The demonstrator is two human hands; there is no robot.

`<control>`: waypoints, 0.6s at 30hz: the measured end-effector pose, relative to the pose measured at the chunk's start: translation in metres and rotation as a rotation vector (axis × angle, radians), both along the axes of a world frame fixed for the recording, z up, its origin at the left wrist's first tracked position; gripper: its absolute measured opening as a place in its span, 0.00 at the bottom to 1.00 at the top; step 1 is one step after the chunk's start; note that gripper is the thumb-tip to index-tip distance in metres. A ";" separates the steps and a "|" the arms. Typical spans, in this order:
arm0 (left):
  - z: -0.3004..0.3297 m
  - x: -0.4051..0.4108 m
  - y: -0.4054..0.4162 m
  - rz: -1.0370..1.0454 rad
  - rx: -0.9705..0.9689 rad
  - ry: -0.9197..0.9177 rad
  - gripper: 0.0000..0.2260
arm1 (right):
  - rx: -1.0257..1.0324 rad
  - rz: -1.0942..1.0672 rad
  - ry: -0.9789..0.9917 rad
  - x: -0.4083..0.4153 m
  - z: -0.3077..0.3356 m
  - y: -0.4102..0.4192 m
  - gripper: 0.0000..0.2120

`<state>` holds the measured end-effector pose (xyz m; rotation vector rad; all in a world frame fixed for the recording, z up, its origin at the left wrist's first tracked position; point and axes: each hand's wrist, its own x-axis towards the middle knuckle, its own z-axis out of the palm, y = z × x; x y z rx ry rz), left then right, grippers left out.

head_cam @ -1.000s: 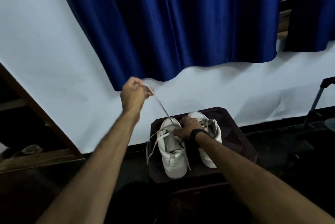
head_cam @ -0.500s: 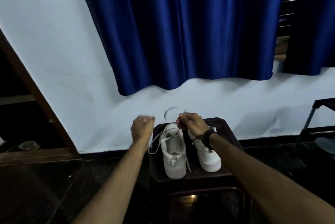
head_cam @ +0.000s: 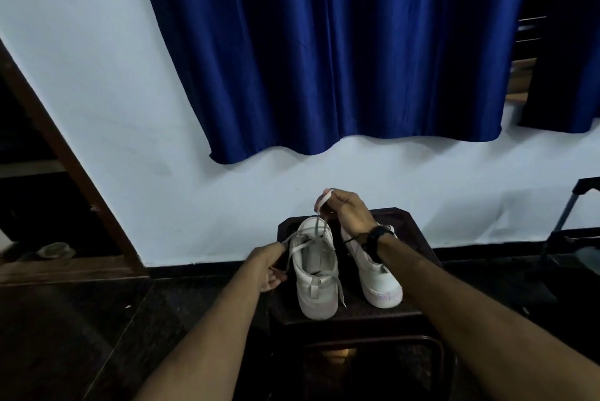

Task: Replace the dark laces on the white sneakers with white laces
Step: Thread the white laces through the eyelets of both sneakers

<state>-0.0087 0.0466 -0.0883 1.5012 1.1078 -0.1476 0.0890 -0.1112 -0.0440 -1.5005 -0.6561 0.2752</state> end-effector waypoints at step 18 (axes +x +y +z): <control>-0.024 -0.008 -0.072 0.061 1.005 -0.768 0.17 | 0.314 0.074 -0.235 -0.021 0.154 -0.001 0.19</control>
